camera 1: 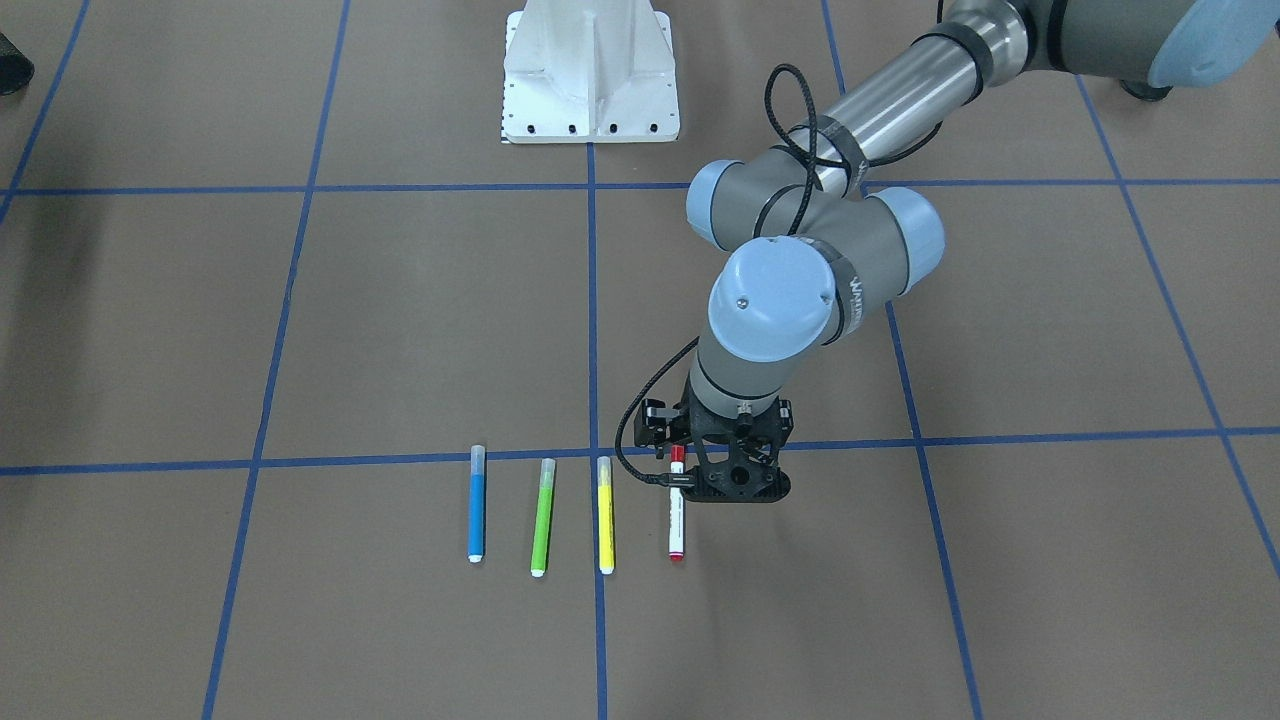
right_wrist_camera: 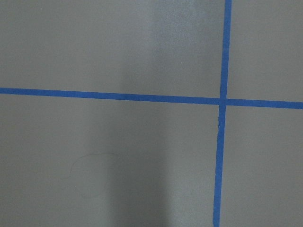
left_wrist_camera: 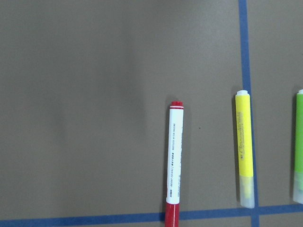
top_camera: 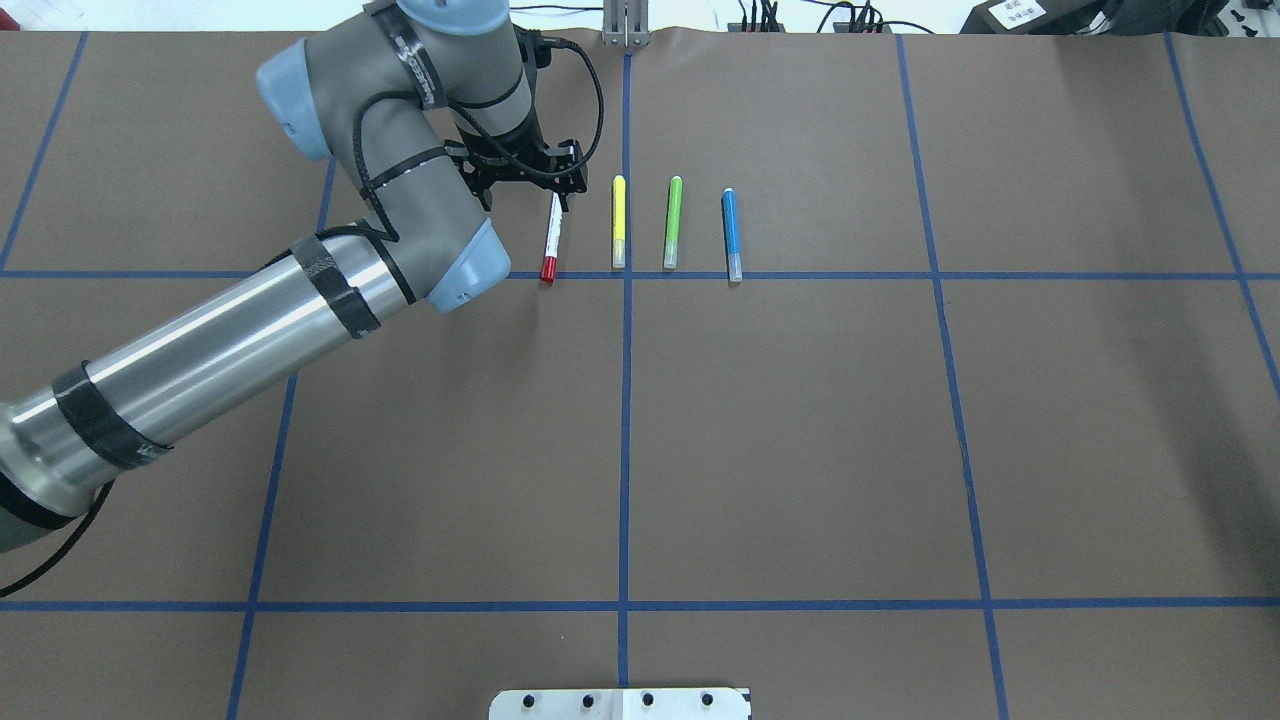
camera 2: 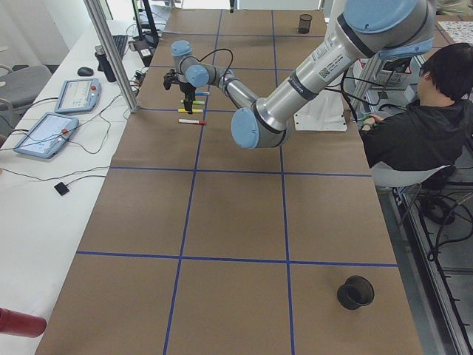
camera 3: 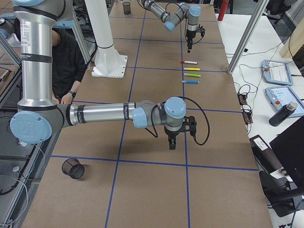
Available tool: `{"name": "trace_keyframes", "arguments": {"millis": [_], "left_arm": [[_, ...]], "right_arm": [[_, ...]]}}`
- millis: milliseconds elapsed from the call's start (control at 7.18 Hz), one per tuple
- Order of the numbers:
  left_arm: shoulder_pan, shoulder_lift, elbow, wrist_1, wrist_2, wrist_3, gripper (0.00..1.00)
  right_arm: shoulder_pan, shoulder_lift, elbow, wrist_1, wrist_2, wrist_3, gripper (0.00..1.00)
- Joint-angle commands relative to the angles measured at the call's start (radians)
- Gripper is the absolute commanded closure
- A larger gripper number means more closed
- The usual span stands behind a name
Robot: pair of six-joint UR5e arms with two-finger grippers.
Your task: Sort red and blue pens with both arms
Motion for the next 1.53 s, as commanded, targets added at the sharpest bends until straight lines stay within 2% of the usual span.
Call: {"name": "trace_keyframes", "arguments": {"millis": [0,418,836,1114,1393], "left_arm": [[0.036,-0.003,0.075,-0.09,0.042,-0.006,0.07],[0.047,-0.006,0.107,-0.137,0.047,-0.006,0.13],[0.053,-0.012,0.116,-0.147,0.047,-0.006,0.17],[0.062,-0.02,0.17,-0.207,0.047,-0.006,0.18],[0.073,-0.018,0.173,-0.207,0.047,-0.007,0.23]], "right_arm": [[0.0,0.0,0.001,-0.001,0.034,0.0,0.0],[-0.008,0.018,0.008,-0.002,0.059,0.059,0.0],[-0.084,0.119,0.009,-0.004,0.057,0.254,0.0],[-0.113,0.161,0.011,-0.002,0.057,0.316,0.0],[-0.139,0.188,0.011,0.001,0.057,0.362,0.0]]}}
